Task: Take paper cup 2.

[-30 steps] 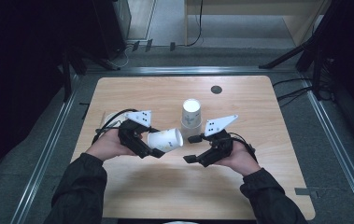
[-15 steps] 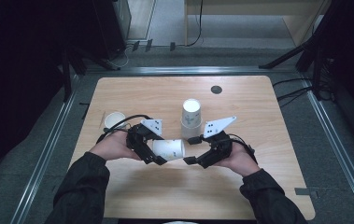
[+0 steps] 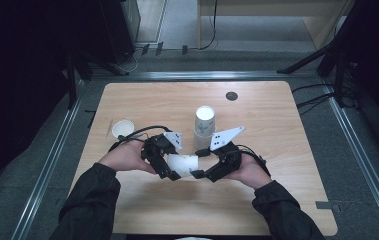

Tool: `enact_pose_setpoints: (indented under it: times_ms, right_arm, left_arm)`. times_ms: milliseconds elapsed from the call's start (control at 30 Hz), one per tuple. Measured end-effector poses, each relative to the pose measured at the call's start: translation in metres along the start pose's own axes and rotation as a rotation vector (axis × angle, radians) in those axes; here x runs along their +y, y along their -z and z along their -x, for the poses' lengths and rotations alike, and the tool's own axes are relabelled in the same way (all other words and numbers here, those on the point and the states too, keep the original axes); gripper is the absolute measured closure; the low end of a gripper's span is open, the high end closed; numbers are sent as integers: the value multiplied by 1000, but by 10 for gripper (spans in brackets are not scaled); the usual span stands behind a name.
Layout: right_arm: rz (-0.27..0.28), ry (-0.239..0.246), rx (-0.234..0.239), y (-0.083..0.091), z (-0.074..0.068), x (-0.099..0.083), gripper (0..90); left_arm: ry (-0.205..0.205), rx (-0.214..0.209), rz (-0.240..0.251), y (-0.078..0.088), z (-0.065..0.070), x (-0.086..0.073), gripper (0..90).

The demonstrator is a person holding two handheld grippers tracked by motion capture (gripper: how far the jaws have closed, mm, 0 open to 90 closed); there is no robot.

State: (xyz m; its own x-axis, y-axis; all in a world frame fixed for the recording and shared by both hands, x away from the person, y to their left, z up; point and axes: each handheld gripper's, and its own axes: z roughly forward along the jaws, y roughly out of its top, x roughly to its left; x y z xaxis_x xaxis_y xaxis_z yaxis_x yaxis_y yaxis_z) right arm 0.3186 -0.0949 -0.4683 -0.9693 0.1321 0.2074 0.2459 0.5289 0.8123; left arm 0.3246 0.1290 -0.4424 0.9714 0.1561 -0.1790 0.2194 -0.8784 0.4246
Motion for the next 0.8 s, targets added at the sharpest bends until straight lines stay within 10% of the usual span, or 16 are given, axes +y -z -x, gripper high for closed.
enact_pose_setpoints:
  times_ms: [800]
  right_arm:
    - [-35,61,17,-12,-6,2,345]
  left_arm:
    - [-44,19,-6,-6,5,2,225]
